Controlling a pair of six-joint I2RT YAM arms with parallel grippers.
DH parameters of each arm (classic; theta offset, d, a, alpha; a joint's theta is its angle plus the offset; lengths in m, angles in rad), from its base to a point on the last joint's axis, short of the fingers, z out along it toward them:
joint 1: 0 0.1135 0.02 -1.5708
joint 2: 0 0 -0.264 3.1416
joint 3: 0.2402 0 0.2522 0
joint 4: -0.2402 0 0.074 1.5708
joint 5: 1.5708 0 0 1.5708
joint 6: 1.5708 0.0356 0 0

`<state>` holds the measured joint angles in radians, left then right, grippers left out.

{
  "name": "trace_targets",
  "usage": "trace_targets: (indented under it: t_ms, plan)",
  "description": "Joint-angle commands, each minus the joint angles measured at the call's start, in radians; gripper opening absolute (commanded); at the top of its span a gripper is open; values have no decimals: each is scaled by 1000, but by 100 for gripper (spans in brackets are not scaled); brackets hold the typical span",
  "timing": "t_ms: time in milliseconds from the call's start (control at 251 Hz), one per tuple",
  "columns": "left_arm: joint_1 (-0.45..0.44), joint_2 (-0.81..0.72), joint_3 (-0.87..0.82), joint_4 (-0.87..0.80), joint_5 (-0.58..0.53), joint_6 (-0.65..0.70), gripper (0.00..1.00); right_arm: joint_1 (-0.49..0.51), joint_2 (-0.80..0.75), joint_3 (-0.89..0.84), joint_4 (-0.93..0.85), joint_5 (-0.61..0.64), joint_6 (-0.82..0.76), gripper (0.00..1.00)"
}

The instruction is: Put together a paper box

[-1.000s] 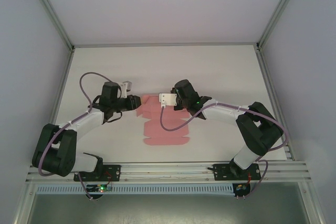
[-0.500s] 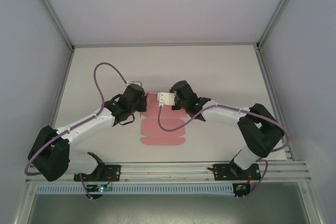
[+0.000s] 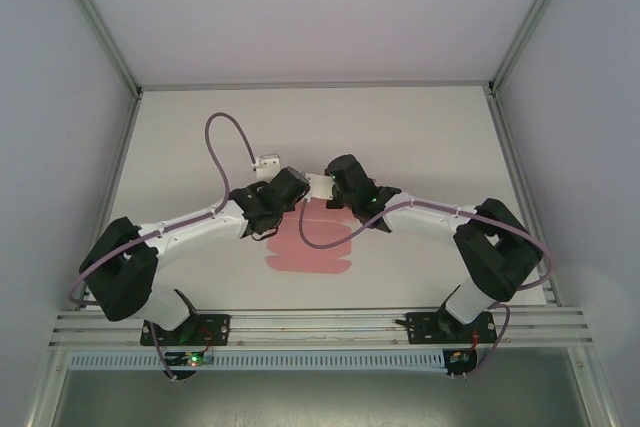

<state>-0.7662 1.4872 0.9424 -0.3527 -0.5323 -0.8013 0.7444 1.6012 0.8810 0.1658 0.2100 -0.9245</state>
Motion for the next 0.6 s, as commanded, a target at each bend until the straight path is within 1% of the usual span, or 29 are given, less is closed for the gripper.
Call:
trace_targets:
  t_ms: [0, 68, 208, 247, 311, 403, 467, 511, 547, 595]
  plan:
    - [-14, 35, 46, -37, -44, -176, 0, 7, -17, -1, 30, 25, 32, 0]
    - [-14, 56, 58, -49, -58, -222, 0, 9, -11, 4, 31, 24, 39, 0]
    - [-16, 81, 38, 66, 38, -146, 0, 7, -7, 7, 31, 24, 40, 0]
    - [-16, 81, 34, 76, 56, -142, 3, 6, -5, 7, 29, 26, 40, 0]
    - [-16, 76, 24, 112, 93, -98, 10, 3, 0, 4, 30, 26, 38, 0]
    - [-16, 56, 6, 127, 107, -58, 11, -7, 5, 0, 29, 18, 33, 0]
    - [-14, 30, -2, 107, 97, -41, 16, -14, 8, -3, 23, 7, 26, 0]
    - [-10, 5, -10, 97, 99, -29, 23, -19, 5, -9, 23, -2, 19, 0]
    - [-7, -18, -17, 89, 104, -10, 26, -23, 3, -15, 22, -8, 12, 0]
    - [1, -54, -31, 75, 110, 2, 35, -28, -2, -27, 23, -24, -6, 0]
